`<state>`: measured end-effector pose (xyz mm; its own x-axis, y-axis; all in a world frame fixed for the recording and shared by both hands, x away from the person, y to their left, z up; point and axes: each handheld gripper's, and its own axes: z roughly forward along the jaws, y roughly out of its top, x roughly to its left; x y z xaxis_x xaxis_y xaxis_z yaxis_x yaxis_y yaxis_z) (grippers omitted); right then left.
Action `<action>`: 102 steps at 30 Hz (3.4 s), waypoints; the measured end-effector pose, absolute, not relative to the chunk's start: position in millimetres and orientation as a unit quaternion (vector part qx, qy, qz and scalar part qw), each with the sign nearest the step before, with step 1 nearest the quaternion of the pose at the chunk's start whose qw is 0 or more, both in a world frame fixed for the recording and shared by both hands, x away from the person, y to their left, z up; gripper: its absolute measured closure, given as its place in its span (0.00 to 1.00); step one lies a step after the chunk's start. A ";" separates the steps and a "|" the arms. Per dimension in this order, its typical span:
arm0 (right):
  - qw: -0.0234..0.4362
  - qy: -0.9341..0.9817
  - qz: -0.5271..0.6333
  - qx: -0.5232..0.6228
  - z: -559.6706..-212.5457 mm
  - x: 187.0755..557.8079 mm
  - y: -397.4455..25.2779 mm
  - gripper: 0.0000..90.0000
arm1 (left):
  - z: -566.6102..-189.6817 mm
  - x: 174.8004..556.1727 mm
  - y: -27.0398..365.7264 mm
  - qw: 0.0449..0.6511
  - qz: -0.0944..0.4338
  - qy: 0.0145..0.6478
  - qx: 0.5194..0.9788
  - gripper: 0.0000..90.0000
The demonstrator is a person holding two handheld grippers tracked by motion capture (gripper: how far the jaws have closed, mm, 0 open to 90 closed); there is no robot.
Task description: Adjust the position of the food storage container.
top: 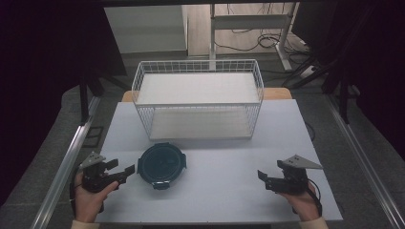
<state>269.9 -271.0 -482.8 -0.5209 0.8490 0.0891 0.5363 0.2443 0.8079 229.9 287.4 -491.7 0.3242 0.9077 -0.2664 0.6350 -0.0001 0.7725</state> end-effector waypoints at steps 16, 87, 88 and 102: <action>0.190 0.780 0.398 0.443 -491.4 272.2 -271.1 0.14 | -489.1 230.9 287.2 0.430 0.150 0.567 0.686 0.30; 0.228 0.763 0.377 0.473 -491.6 268.9 -269.1 0.17 | -506.4 270.0 271.7 0.378 0.075 0.566 0.729 1.00; 0.226 0.763 0.376 0.475 -491.4 269.0 -269.2 0.17 | -506.4 270.9 270.6 0.379 0.073 0.565 0.729 1.00; 0.228 0.757 0.375 0.484 -490.3 268.6 -269.2 0.17 | -505.6 276.0 258.5 0.384 0.064 0.550 0.739 1.00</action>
<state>268.6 -269.2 -490.3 -0.4280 0.9036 0.0172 0.5616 0.2510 0.7884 276.0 258.5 -505.6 0.3875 0.8621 -0.3267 0.7634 -0.1014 0.6379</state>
